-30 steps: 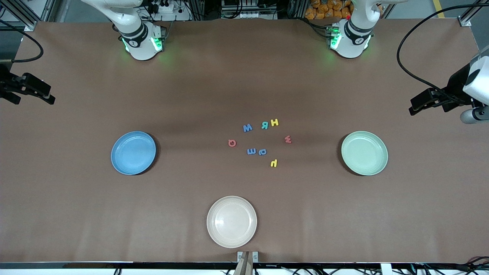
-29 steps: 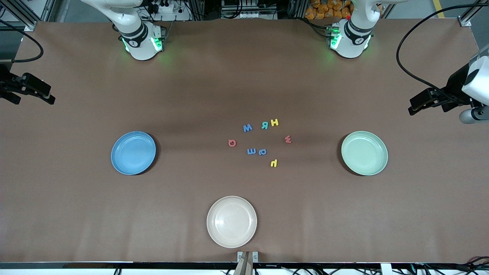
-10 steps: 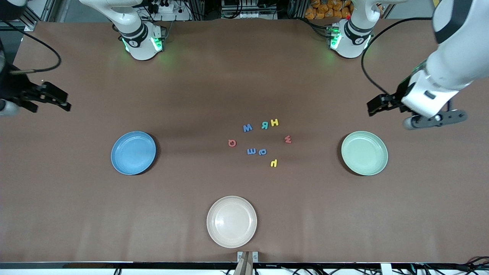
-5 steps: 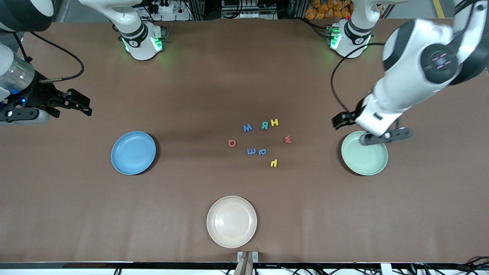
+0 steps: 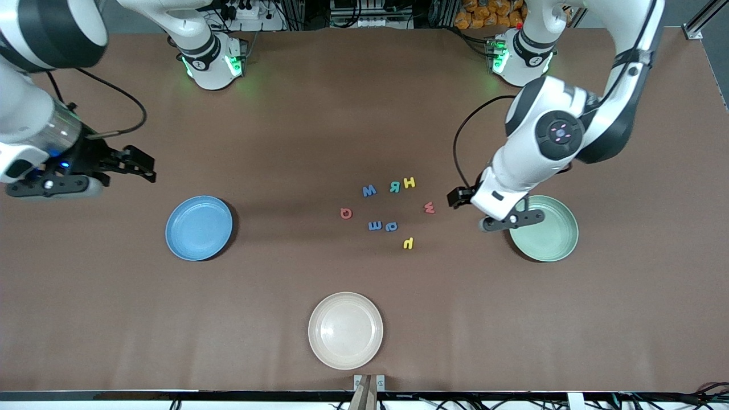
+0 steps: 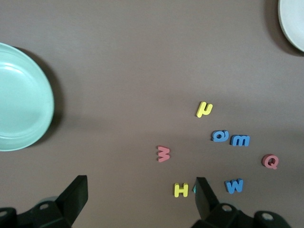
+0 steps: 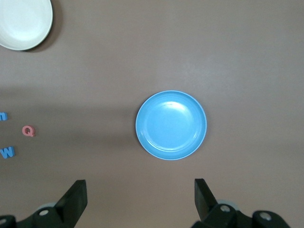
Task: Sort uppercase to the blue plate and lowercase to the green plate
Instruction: 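Move the left gripper and the right gripper toward the foam letters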
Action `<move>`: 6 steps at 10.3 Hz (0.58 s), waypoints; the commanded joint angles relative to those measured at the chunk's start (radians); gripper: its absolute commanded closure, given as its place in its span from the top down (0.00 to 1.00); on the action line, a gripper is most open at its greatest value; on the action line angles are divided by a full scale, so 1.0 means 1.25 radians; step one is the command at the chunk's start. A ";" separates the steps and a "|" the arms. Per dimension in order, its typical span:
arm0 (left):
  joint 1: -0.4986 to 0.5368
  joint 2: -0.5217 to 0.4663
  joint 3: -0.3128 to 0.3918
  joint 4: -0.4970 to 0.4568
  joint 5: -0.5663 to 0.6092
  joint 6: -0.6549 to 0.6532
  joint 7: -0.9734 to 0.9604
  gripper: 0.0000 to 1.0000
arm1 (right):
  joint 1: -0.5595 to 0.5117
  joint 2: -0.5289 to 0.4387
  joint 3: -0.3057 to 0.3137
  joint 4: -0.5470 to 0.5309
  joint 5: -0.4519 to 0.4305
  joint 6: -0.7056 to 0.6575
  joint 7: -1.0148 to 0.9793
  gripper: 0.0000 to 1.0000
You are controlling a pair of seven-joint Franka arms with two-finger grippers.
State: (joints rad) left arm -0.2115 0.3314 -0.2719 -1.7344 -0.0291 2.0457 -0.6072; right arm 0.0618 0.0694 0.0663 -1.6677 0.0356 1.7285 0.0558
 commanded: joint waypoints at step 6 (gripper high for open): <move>-0.084 0.131 -0.001 -0.015 0.115 0.151 -0.138 1.00 | 0.051 0.092 0.061 -0.013 0.000 0.104 -0.049 1.00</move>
State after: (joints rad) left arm -0.3115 0.4663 -0.2732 -1.7533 0.0800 2.1986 -0.7495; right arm 0.1178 0.1631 0.1150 -1.6792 0.0367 1.8193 0.0245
